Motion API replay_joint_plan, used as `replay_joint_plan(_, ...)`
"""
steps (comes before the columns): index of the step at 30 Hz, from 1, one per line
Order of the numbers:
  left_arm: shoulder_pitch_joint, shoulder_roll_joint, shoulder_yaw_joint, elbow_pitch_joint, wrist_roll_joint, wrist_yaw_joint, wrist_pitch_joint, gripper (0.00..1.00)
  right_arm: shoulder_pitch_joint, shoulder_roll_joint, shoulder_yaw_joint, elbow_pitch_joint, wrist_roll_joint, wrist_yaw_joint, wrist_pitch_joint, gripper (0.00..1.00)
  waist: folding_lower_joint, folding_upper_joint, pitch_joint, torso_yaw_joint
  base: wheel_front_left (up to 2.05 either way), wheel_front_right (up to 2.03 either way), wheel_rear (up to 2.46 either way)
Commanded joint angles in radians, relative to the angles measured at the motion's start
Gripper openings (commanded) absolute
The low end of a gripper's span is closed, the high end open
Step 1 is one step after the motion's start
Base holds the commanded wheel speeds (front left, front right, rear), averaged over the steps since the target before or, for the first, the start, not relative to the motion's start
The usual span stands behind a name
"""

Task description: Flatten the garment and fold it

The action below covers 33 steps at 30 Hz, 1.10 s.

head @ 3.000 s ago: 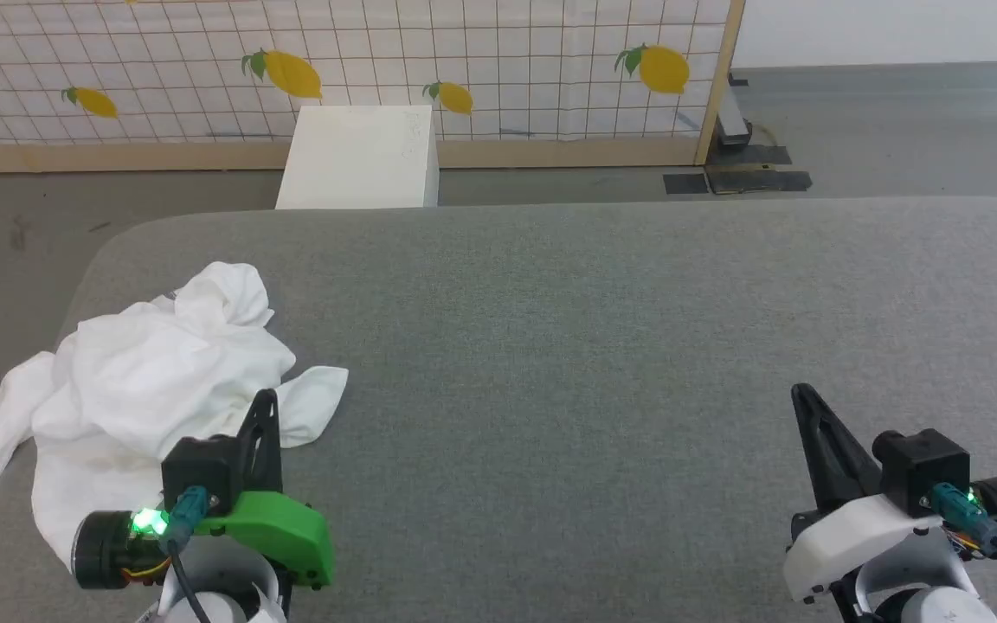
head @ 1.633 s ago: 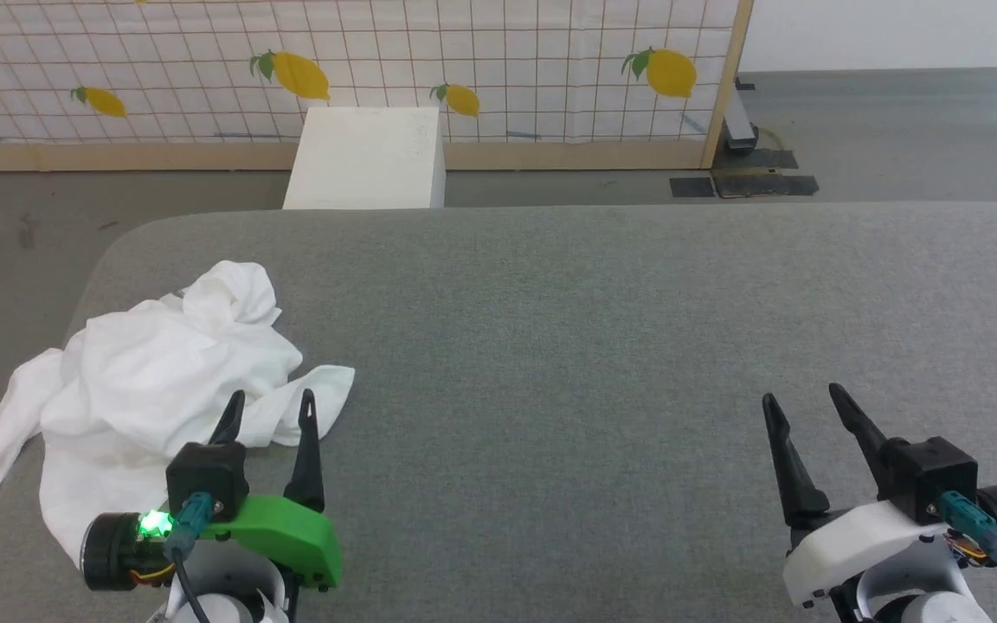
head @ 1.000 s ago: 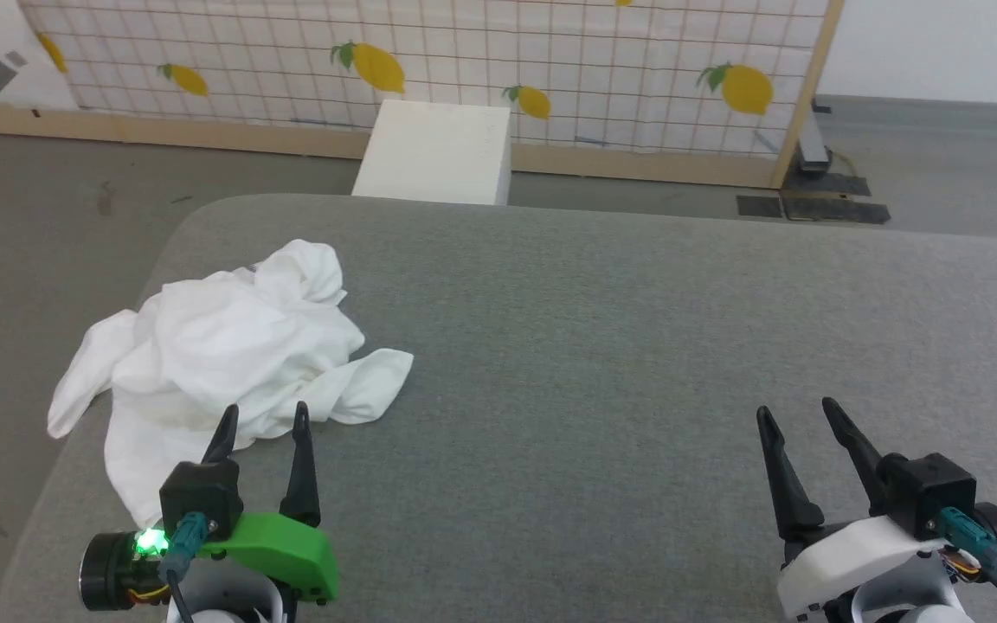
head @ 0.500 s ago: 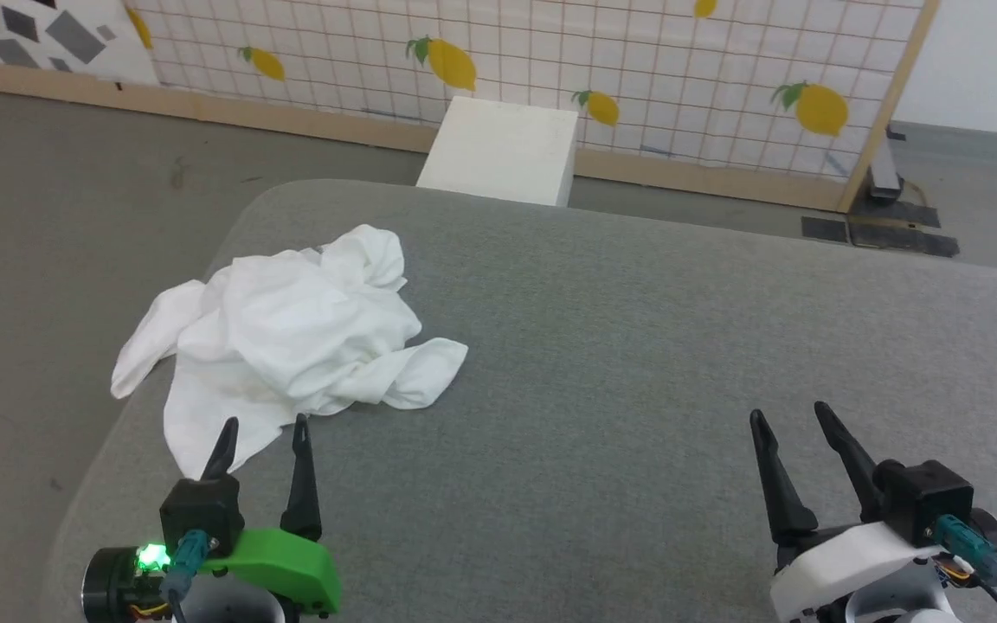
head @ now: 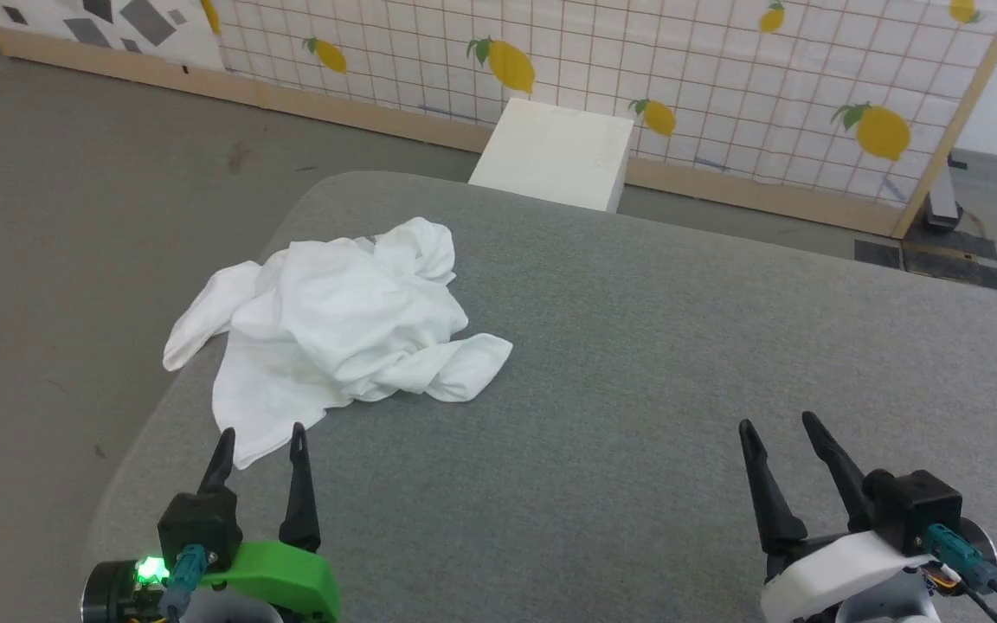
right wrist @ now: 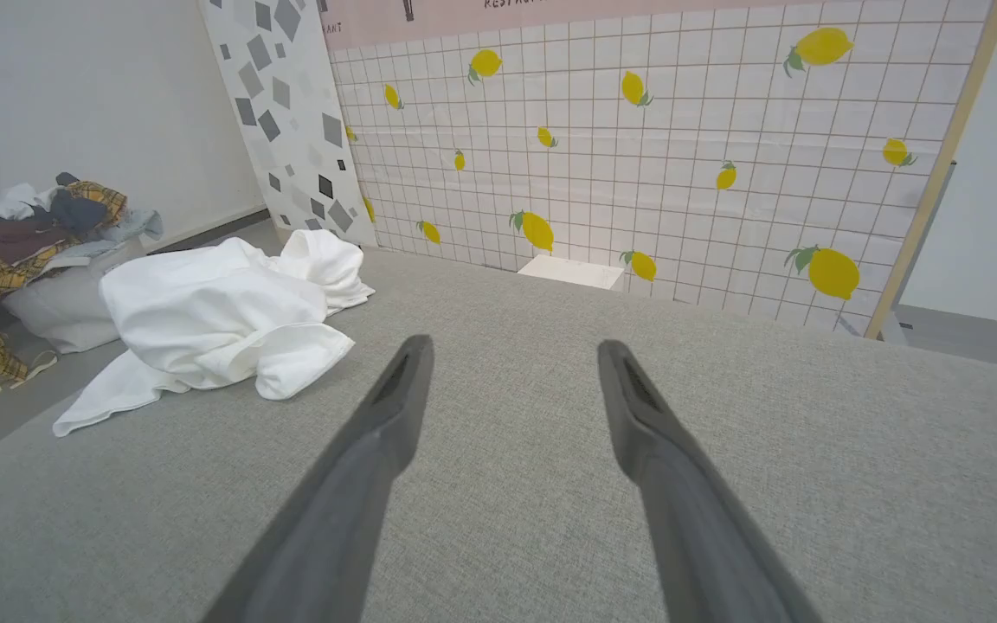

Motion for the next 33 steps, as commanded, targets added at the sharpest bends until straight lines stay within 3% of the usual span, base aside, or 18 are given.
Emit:
replay_joint_plan(1,0.018,-0.003,-0.002,0.001,-0.013,0.009,-0.010,1.00,0.013,0.001,0.005,0.007,0.015,-0.001,-0.012,1.00,0.0000,0.0000,-0.003,0.012,0.00,0.00,0.00)
replay_joint_plan(33,0.057,-0.001,-0.005,0.003,-0.042,0.052,-0.076,1.00,0.017,0.001,0.020,0.051,0.072,-0.001,-0.078,1.00,0.0000,0.0000,-0.003,0.139,0.00,0.00,0.00)
